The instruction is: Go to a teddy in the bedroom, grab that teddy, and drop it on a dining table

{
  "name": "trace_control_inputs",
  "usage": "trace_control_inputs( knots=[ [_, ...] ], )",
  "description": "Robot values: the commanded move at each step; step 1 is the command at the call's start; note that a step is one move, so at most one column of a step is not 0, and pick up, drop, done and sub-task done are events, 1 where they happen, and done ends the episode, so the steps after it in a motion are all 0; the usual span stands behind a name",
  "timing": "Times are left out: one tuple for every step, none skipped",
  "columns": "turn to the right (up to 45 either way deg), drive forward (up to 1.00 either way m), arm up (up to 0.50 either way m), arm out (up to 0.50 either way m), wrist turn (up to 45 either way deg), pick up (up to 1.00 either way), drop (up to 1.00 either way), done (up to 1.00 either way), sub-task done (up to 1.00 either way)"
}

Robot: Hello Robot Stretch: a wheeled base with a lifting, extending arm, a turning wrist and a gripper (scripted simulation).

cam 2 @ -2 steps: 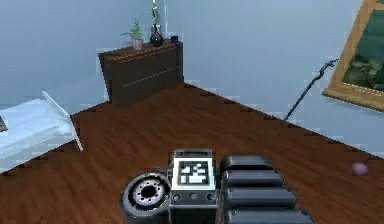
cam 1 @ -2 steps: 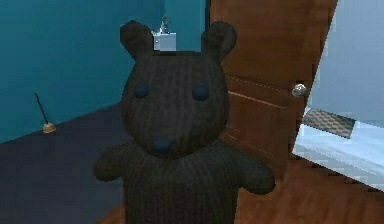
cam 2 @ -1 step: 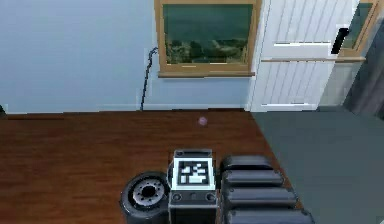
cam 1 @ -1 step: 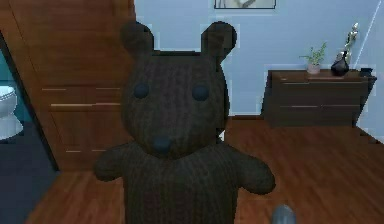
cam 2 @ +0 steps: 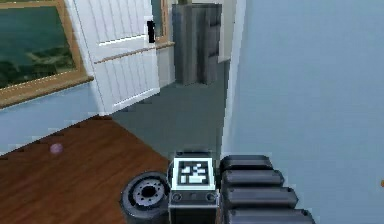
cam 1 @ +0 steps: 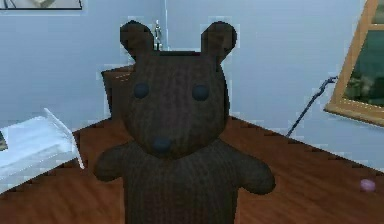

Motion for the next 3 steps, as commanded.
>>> trace_control_inputs(
  knots=[
    [9.0,0.00,0.00,0.00,0.0,0.00,0.00,0.00,0.00],
    [0.0,0.10,0.00,0.00,0.0,0.00,0.00,0.00,0.00],
    [-45.0,0.00,0.00,0.00,0.0,0.00,0.00,0.00,0.00]
  ],
)
